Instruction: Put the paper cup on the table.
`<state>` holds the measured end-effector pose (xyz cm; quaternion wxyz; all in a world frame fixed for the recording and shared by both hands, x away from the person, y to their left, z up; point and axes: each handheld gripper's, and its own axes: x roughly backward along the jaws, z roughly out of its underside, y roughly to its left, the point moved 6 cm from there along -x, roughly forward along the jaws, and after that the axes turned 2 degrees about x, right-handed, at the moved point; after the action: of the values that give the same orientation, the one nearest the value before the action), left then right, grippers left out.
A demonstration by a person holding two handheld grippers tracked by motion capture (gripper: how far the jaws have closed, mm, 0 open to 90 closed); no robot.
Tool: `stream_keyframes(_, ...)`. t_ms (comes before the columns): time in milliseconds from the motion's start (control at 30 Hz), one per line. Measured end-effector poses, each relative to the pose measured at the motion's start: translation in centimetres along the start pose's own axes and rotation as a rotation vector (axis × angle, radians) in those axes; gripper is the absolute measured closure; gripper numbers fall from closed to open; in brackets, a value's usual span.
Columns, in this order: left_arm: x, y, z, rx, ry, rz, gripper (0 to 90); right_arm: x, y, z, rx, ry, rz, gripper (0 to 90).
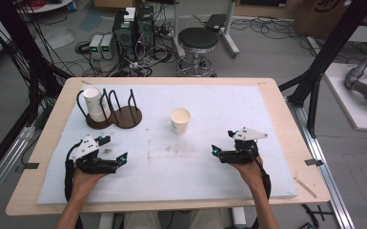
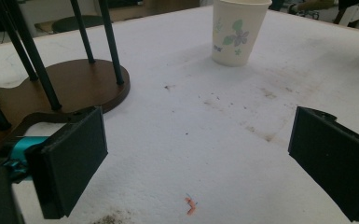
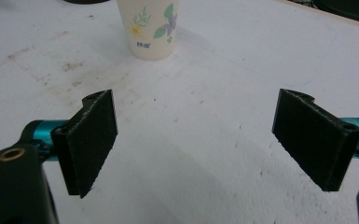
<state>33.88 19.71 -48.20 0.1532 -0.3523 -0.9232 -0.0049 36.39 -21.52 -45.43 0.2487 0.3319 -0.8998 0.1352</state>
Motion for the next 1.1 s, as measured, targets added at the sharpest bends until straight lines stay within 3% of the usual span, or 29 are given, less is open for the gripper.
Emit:
stream_keyframes(267,0.1,0.0,0.0,0.0,-0.004,0.002,4.4,-0.2,-0.8,2.7,-0.057,-0.012,0.005,14.4)
stream_keyframes(1100,0.1,0.0,0.0,0.0,-0.009,0.002,4.4,-0.1,-0.9,2.9,-0.046,-0.061,0.026,15.0)
